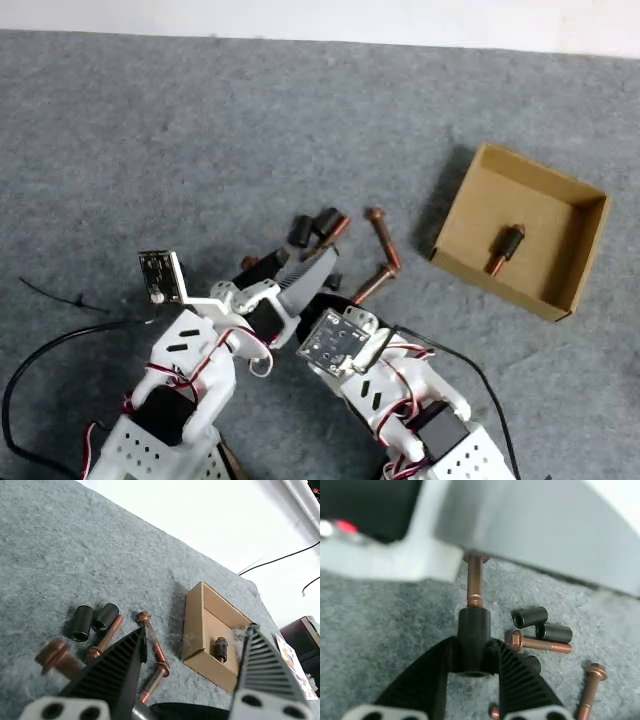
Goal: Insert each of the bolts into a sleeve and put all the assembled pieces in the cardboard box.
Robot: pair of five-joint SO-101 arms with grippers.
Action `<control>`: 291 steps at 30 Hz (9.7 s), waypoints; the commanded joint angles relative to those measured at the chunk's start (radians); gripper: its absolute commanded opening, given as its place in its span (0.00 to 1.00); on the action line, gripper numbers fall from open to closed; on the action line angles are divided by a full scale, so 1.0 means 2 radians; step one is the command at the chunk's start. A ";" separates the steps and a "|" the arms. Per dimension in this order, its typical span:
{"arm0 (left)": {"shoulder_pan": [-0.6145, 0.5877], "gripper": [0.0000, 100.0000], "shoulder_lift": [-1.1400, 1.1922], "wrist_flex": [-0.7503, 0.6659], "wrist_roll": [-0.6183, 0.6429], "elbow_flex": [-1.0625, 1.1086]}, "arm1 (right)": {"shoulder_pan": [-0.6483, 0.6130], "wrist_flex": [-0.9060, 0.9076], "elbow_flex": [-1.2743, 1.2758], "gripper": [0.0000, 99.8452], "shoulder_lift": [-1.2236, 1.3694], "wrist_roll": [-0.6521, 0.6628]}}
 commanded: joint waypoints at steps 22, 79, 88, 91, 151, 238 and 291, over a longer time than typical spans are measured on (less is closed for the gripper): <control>-0.102 0.29 -0.002 0.079 0.046 -0.032 | 0.110 -0.023 -0.020 0.00 -0.008 -0.008; -0.137 0.29 -0.006 0.070 0.049 -0.011 | 0.247 0.250 0.069 0.10 -0.007 0.130; -0.138 0.29 -0.003 0.069 0.049 -0.011 | 0.233 0.220 -0.010 0.10 0.115 0.126; -0.138 0.29 -0.003 0.069 0.049 -0.011 | 0.230 0.189 -0.049 0.10 0.235 0.097; -0.140 0.29 -0.007 0.069 0.048 -0.011 | 0.066 -0.153 -0.175 0.00 0.621 -0.022; -0.164 0.29 -0.007 0.068 0.048 -0.003 | 0.586 -0.244 -0.504 0.01 0.820 -0.137; -0.168 0.29 -0.007 0.068 0.050 -0.005 | 0.125 0.099 -0.614 0.21 0.964 -0.326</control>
